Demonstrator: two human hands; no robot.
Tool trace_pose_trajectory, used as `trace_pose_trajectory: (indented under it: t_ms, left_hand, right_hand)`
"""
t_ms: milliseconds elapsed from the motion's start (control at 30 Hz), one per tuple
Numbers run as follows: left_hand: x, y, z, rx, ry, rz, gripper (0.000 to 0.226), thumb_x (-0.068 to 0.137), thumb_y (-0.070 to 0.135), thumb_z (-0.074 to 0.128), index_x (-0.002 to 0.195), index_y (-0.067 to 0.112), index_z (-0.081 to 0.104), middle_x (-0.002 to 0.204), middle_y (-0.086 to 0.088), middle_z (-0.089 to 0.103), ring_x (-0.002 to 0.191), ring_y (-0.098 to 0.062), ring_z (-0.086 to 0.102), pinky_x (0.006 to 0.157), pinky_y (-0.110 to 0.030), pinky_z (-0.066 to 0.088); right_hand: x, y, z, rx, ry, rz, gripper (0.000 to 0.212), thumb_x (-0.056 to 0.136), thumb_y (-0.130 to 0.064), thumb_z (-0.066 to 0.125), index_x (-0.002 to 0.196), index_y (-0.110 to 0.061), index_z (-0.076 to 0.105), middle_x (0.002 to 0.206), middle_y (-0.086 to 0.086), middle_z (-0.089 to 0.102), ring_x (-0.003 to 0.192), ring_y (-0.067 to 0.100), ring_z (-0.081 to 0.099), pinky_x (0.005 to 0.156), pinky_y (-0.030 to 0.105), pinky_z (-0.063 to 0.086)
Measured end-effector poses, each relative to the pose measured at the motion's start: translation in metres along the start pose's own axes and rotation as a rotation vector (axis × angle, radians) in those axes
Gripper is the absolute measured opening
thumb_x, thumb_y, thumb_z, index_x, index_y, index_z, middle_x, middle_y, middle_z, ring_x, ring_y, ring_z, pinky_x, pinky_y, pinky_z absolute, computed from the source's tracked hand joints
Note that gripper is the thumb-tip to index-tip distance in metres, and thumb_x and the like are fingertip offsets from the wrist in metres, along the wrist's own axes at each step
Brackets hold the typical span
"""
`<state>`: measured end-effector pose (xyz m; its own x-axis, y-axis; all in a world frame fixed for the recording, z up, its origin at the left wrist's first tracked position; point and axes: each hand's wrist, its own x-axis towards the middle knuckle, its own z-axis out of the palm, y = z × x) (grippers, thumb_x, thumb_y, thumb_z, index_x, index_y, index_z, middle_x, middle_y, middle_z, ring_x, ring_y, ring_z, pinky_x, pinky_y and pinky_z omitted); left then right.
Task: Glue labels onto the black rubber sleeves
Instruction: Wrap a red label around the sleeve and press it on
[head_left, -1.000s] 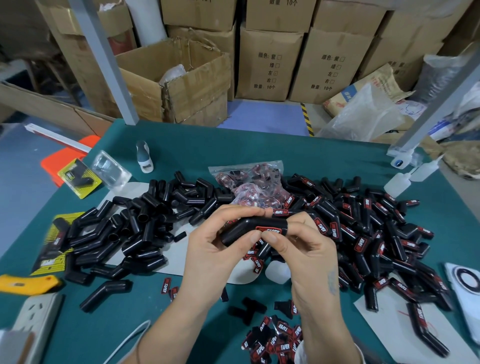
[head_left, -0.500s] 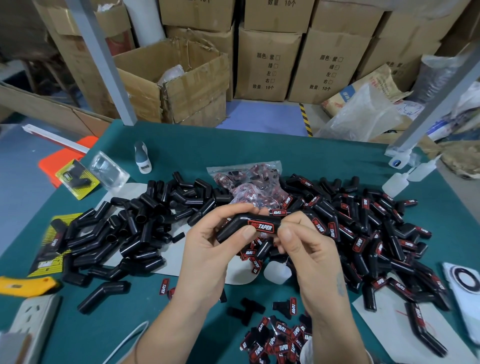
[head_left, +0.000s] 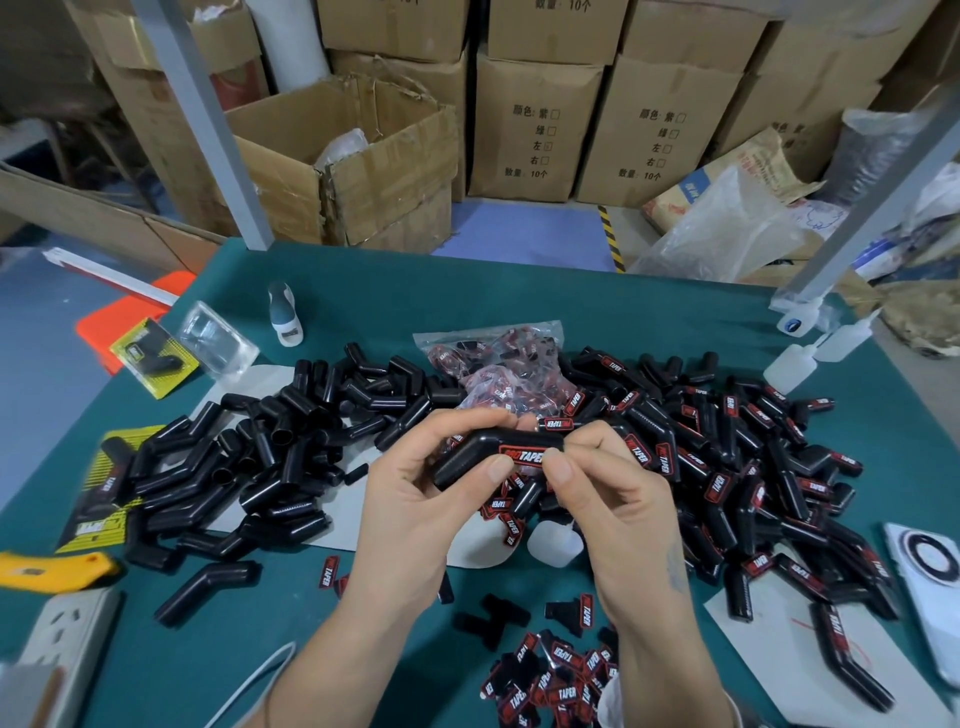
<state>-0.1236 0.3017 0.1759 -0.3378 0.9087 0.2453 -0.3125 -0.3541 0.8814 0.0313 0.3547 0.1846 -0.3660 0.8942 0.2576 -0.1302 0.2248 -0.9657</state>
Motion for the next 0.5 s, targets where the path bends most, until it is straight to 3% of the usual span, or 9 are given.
trace_pose_trajectory:
  t_ms: [200, 333, 433, 500]
  left_hand:
    - [0.0, 0.004, -0.003, 0.245, -0.042, 0.125, 0.03, 0.091, 0.012, 0.076, 0.118, 0.024, 0.077, 0.12, -0.008, 0.073, 0.118, -0.033, 0.07, 0.099, -0.033, 0.056]
    - [0.003, 0.011, -0.006, 0.319, -0.09, 0.103, 0.034, 0.089, 0.016, 0.079, 0.117, 0.035, 0.078, 0.118, -0.001, 0.072, 0.111, -0.018, 0.07, 0.086, -0.021, 0.056]
    - [0.004, 0.013, -0.008, 0.303, -0.069, 0.04, 0.041, 0.084, 0.008, 0.082, 0.112, 0.038, 0.08, 0.108, 0.004, 0.076, 0.094, -0.005, 0.071, 0.075, -0.013, 0.054]
    - [0.004, 0.014, -0.008, 0.291, -0.069, 0.029, 0.042, 0.083, 0.006, 0.082, 0.11, 0.038, 0.081, 0.107, 0.004, 0.078, 0.091, -0.005, 0.072, 0.072, -0.013, 0.054]
  right_hand:
    - [0.002, 0.002, -0.002, 0.071, -0.017, 0.053, 0.036, 0.084, -0.043, 0.083, 0.098, -0.01, 0.083, 0.093, 0.018, 0.058, 0.087, 0.016, 0.06, 0.078, 0.024, 0.05]
    - [0.002, 0.004, -0.003, 0.087, -0.006, 0.047, 0.023, 0.084, -0.028, 0.08, 0.097, -0.009, 0.083, 0.086, 0.011, 0.057, 0.082, 0.012, 0.058, 0.074, 0.02, 0.046]
    - [0.001, 0.003, -0.003, 0.079, -0.03, 0.037, 0.019, 0.085, -0.029, 0.08, 0.099, -0.017, 0.085, 0.086, -0.001, 0.059, 0.082, 0.011, 0.059, 0.074, 0.02, 0.046]
    - [0.001, 0.002, -0.003, 0.073, -0.034, 0.032, 0.019, 0.085, -0.033, 0.081, 0.098, -0.02, 0.085, 0.085, -0.004, 0.059, 0.082, 0.011, 0.059, 0.075, 0.021, 0.046]
